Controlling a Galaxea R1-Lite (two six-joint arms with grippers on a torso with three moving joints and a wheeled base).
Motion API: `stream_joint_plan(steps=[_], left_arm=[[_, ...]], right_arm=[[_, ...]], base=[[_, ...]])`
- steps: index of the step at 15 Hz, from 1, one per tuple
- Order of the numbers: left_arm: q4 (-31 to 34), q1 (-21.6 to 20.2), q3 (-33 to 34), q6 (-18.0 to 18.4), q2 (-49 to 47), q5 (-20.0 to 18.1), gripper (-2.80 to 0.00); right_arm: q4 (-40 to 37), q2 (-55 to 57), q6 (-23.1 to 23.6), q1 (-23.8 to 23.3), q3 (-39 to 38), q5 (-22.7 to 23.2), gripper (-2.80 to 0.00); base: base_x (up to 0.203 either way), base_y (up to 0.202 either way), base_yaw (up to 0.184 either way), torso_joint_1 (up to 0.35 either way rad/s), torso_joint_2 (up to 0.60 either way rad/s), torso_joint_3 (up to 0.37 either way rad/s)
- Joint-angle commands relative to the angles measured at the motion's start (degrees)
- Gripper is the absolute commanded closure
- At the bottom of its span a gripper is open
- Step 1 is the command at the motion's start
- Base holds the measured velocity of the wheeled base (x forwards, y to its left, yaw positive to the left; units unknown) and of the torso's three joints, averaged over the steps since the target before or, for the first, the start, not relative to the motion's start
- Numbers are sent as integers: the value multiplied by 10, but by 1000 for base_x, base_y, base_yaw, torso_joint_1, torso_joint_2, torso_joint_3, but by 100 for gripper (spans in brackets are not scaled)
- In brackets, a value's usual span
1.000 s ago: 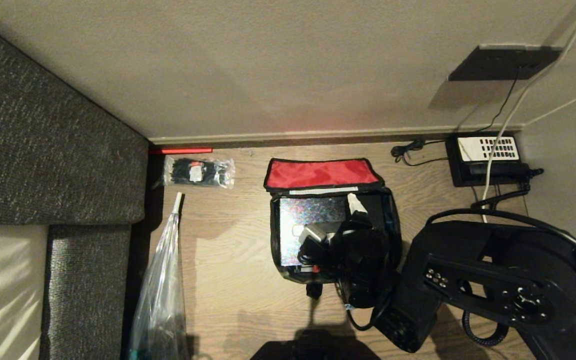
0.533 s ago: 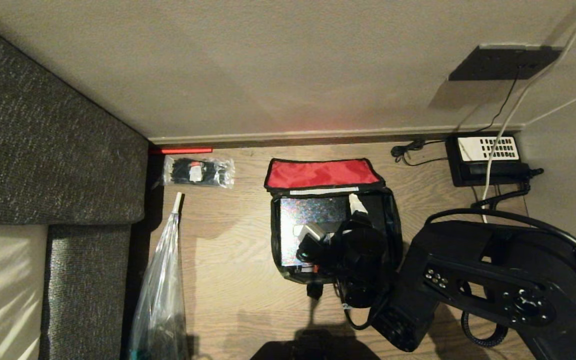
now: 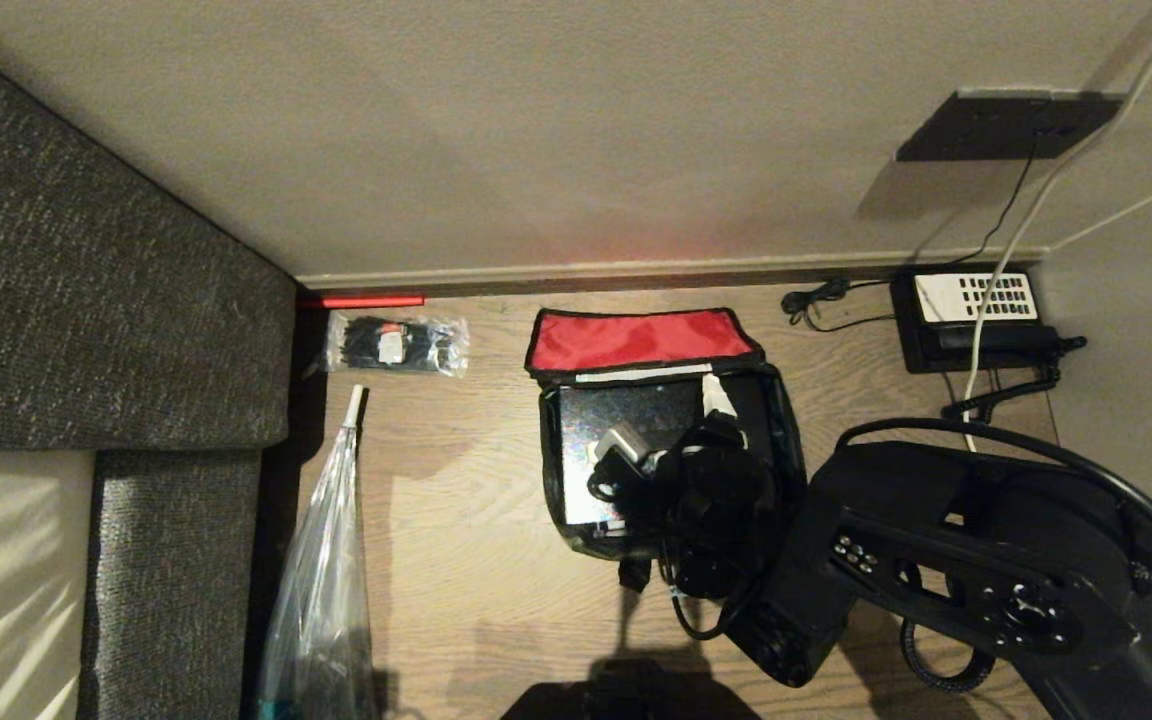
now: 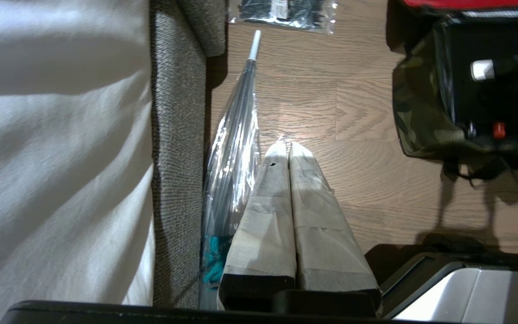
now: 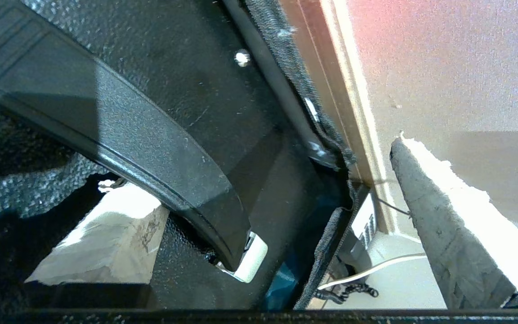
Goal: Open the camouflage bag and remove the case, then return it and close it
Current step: Grip the handle
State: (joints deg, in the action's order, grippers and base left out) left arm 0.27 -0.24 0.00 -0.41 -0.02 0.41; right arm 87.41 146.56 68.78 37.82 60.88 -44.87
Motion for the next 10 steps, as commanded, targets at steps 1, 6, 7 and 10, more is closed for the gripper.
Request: stream_joint_plan(steps=[1,6,7,10], left_arm=[[0,0,2,0,0,0,0],[0,0,2,0,0,0,0],[0,0,2,0,0,0,0],[0,0,2,0,0,0,0]], right_arm=[[3,11,-7,3,-28,0,-280],[3,15,-39,29,-30,-5,0],[3,17,-41,31,-29,-5,0],[3,15,-39,31,-19,-7,0]], base=[[0,0,0,0,0,0],[0,0,0,0,0,0],[0,0,0,0,0,0],[0,0,0,0,0,0]])
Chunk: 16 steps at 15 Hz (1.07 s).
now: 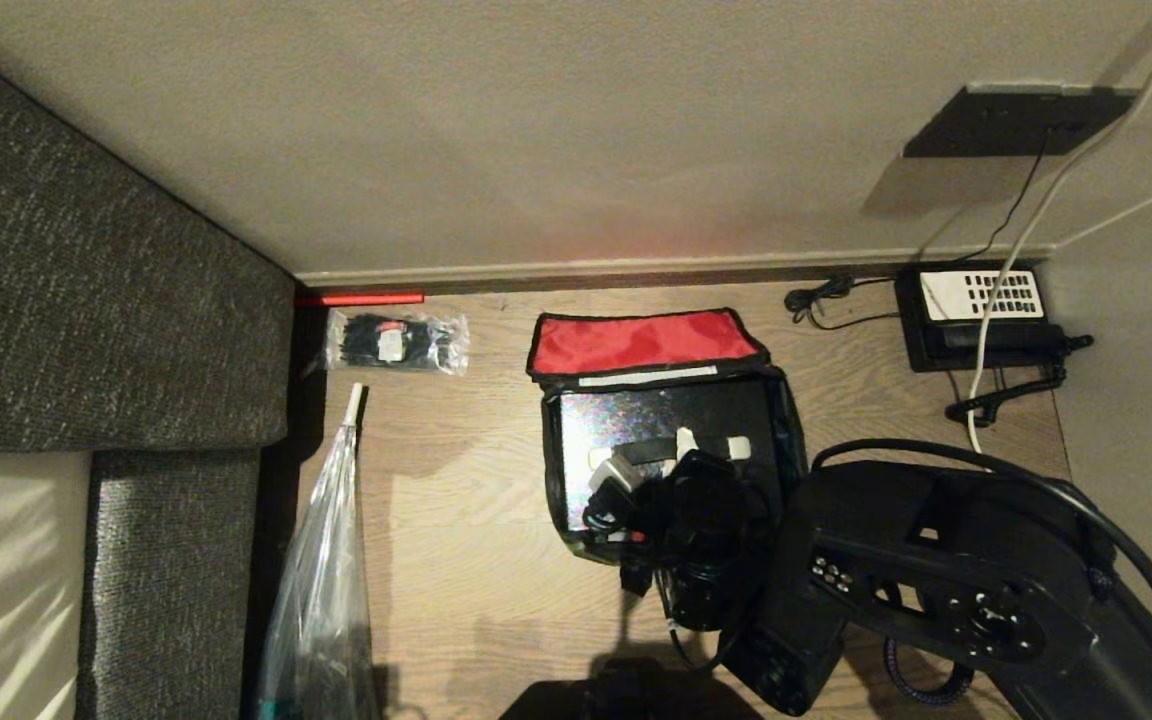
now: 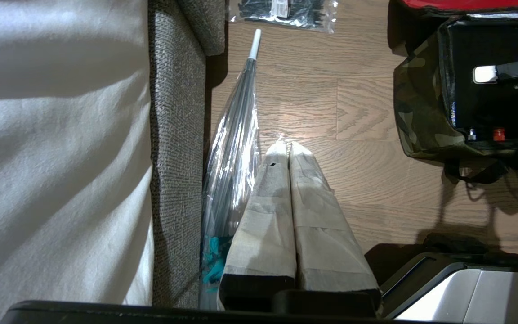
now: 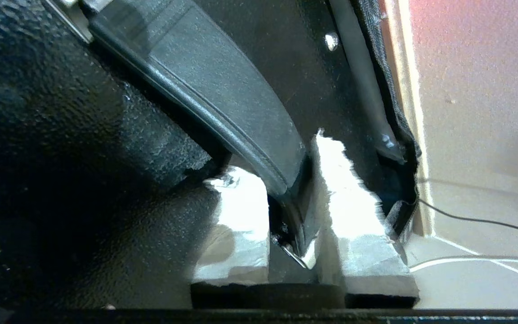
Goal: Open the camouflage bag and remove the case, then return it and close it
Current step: Grip the handle, then lift the black box
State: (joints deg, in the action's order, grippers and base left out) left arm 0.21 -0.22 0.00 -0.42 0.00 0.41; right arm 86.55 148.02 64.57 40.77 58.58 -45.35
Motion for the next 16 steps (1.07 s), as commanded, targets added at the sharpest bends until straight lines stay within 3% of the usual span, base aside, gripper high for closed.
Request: stream_joint_plan(steps=[1,10,11,16], left_arm=[[1,0,2,0,0,0,0],[1,0,2,0,0,0,0],[1,0,2,0,0,0,0],[1,0,2,0,0,0,0]], right_arm=[[11,-2,4,1,6,-3,0],[11,-19,21,6,25,3,0],[11,-19,23,7,13,6,-280],[11,-19,38,8,-34,37,-280]], base=[[0,0,0,0,0,0],[0,0,0,0,0,0],[0,0,0,0,0,0],[0,0,0,0,0,0]])
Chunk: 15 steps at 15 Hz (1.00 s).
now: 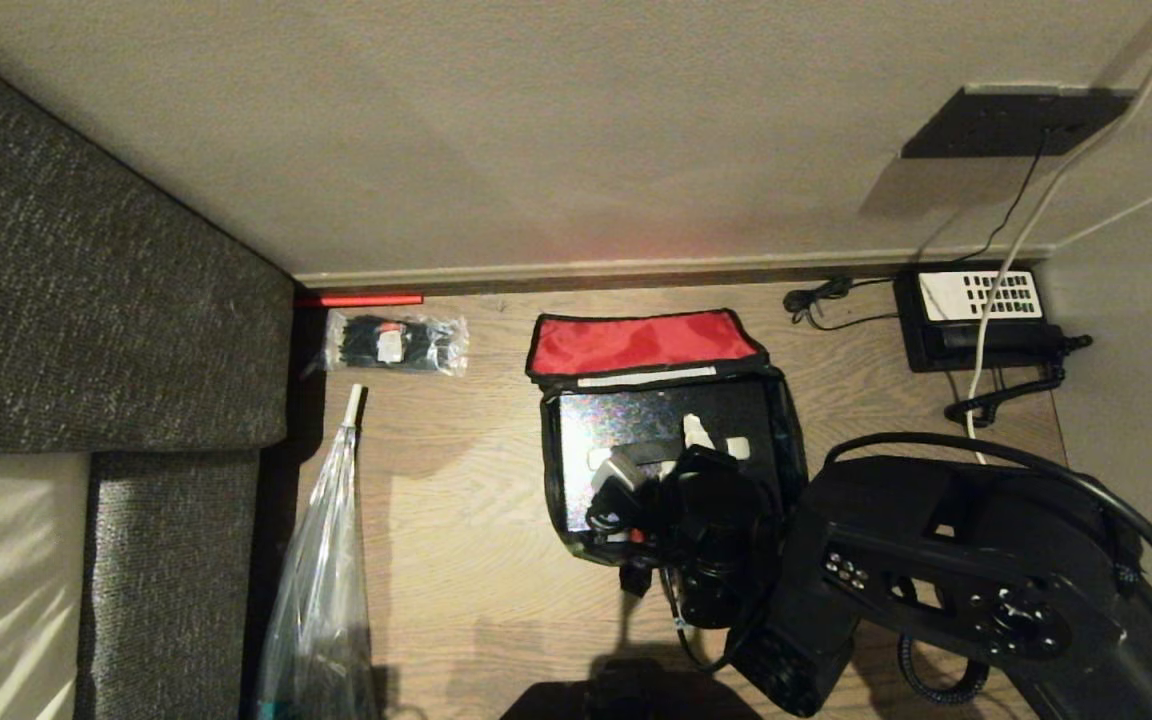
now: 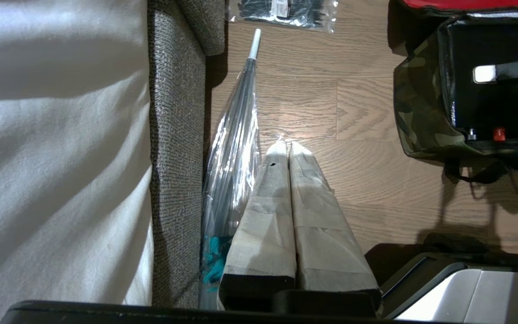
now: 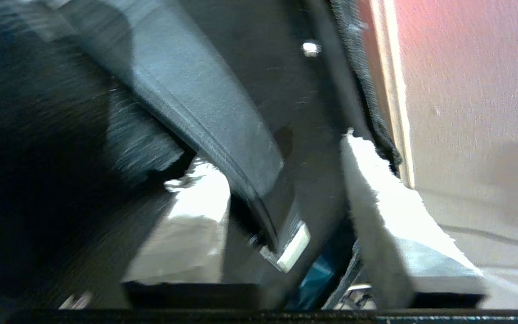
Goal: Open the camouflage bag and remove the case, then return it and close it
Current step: Lift the black box
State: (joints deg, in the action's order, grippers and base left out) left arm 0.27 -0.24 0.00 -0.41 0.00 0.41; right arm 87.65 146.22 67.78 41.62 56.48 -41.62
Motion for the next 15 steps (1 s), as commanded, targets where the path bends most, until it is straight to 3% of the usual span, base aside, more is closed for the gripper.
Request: stream_joint_plan(steps=[1,4,10,15], left_arm=[[0,0,2,0,0,0,0],[0,0,2,0,0,0,0],[0,0,2,0,0,0,0],[0,0,2,0,0,0,0]], right_arm=[[0,-1,15,3,-22,10,-280],[0,-5,73,11,-16,23,-280],[0,14,117,11,2,26,-280],[0,-10,116,10,-9,26,-280]], base=[[0,0,0,0,0,0],[0,0,0,0,0,0],[0,0,0,0,0,0],[0,0,0,0,0,0]])
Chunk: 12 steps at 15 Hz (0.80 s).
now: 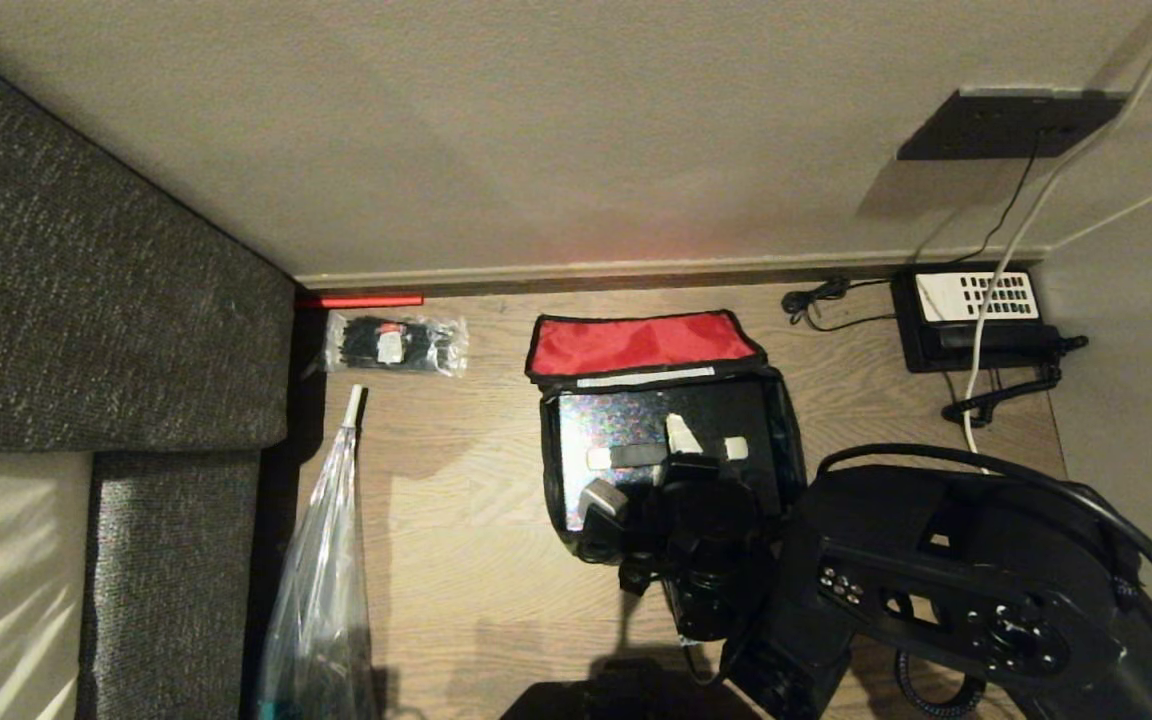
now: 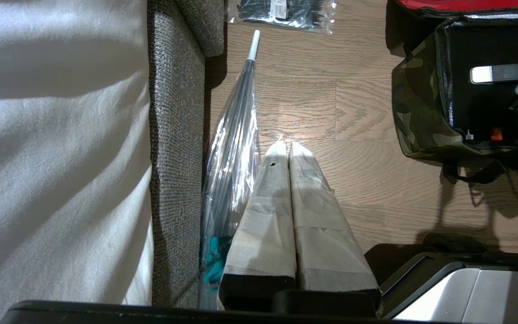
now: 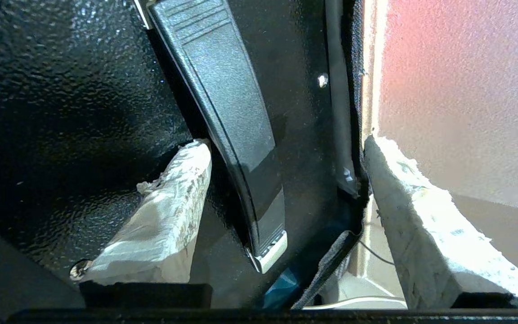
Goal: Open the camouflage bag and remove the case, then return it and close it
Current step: Lift the black box
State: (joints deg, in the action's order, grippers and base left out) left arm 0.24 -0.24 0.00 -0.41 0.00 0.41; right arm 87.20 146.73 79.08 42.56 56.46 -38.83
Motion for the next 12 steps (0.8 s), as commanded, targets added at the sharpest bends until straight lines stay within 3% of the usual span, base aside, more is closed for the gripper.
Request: stream_joint_plan(steps=[1,12], left_arm=[[0,0,2,0,0,0,0],[0,0,2,0,0,0,0]], right_arm=[[5,-31,-2,1,-18,-4,-280],[5,-23,-16,-4,1,-12,-280]], base=[[0,0,0,0,0,0],[0,0,0,0,0,0]])
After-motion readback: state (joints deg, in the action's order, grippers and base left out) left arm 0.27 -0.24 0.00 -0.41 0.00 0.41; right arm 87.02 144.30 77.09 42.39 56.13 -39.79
